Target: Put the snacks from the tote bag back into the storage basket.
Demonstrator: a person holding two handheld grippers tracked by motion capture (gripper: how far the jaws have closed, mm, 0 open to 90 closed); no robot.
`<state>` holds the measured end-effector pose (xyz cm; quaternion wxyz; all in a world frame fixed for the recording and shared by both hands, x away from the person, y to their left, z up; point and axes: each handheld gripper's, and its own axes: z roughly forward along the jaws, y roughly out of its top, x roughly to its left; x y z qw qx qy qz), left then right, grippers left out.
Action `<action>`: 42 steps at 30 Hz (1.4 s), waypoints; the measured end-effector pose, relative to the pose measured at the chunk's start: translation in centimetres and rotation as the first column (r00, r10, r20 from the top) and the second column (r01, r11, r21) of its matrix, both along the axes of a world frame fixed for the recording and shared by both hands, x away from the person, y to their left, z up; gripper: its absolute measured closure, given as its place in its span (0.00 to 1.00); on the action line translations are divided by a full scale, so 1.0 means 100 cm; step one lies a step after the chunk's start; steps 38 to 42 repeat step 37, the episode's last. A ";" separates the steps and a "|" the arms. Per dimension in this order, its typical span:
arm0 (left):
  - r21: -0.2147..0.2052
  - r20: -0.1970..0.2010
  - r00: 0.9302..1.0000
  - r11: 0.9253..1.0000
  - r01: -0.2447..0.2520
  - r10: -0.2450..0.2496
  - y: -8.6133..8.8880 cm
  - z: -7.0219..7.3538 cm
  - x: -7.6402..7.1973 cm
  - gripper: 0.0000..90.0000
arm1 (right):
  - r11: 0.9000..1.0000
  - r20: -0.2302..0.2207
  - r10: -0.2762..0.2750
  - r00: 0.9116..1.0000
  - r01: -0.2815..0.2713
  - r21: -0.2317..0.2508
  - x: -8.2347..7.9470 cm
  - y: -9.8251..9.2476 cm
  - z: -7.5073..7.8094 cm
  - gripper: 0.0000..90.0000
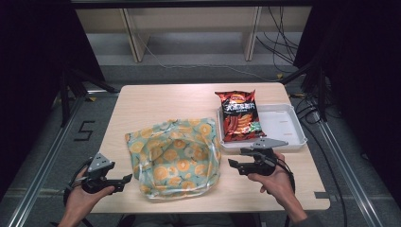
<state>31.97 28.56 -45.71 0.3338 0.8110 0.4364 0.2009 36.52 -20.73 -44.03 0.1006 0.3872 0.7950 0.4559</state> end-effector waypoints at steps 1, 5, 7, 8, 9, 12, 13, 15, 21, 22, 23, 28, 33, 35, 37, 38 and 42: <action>0.000 0.000 1.000 1.000 0.000 0.000 0.000 0.000 0.000 0.21 | 1.000 0.001 -0.008 1.000 0.008 -0.014 -0.002 -0.001 0.000 0.35; 0.002 0.001 1.000 1.000 0.002 -0.002 0.000 0.000 0.000 0.21 | 1.000 -0.013 -0.008 1.000 0.007 -0.013 -0.007 -0.002 -0.003 0.34; 0.002 0.000 1.000 1.000 0.002 -0.002 0.000 0.000 0.000 0.21 | 1.000 -0.037 -0.019 0.999 0.018 -0.004 -0.012 -0.001 -0.004 0.33; 0.003 -0.001 1.000 1.000 0.002 -0.002 -0.001 0.000 0.000 0.21 | 1.000 -0.008 0.001 1.000 -0.001 -0.019 -0.011 -0.003 -0.006 0.33; 0.002 -0.001 1.000 1.000 0.006 -0.006 -0.001 0.000 0.000 0.21 | 1.000 -0.007 0.003 1.000 -0.003 -0.022 -0.013 -0.004 -0.007 0.33; -0.001 0.000 1.000 1.000 0.002 -0.002 -0.001 0.000 -0.001 0.21 | 0.999 -0.011 0.003 1.000 -0.003 -0.034 -0.019 -0.005 -0.009 0.32; -0.001 0.000 1.000 1.000 0.002 -0.002 -0.001 0.000 -0.001 0.21 | 1.000 -0.021 0.004 1.000 -0.005 -0.030 -0.020 -0.006 -0.009 0.32; 0.000 0.001 1.000 1.000 0.003 -0.003 -0.001 0.000 -0.001 0.21 | 0.999 -0.037 -0.023 0.999 0.021 -0.045 -0.026 -0.005 -0.009 0.32; 0.002 -0.004 1.000 1.000 0.012 -0.012 -0.001 0.001 0.000 0.21 | 0.997 -0.031 -0.006 1.000 0.003 -0.073 -0.031 -0.010 -0.014 0.31; 0.002 -0.004 1.000 1.000 0.012 -0.012 -0.001 0.001 0.000 0.21 | 0.997 -0.031 -0.020 0.999 0.018 -0.075 -0.033 -0.010 -0.013 0.31; 0.001 -0.004 1.000 1.000 0.012 -0.012 -0.001 0.001 0.000 0.21 | 0.998 -0.055 -0.021 0.998 0.018 -0.056 -0.034 -0.009 -0.014 0.31; 0.000 -0.004 1.000 1.000 0.012 -0.012 -0.001 0.001 0.000 0.21 | 0.997 -0.071 -0.019 0.997 0.014 -0.073 -0.038 -0.007 -0.017 0.31; 0.001 -0.004 1.000 1.000 0.014 -0.014 -0.001 0.001 0.000 0.21 | 0.995 -0.051 -0.003 0.999 -0.002 -0.095 -0.037 -0.009 -0.019 0.31; 0.003 -0.004 1.000 1.000 0.013 -0.013 -0.001 0.001 0.000 0.21 | 0.995 -0.052 -0.018 0.999 0.012 -0.102 -0.037 -0.010 -0.018 0.31; 0.002 -0.004 1.000 1.000 0.014 -0.014 -0.001 0.001 0.000 0.21 | 0.995 -0.050 -0.020 0.999 0.015 -0.099 -0.036 -0.010 -0.018 0.31; 0.002 -0.004 1.000 1.000 0.014 -0.014 -0.001 0.001 0.000 0.21 | 0.995 -0.050 -0.020 0.999 0.015 -0.099 -0.036 -0.010 -0.018 0.31; 0.002 -0.004 1.000 1.000 0.014 -0.014 -0.001 0.001 0.000 0.21 | 0.995 -0.050 -0.020 0.999 0.015 -0.099 -0.036 -0.010 -0.018 0.31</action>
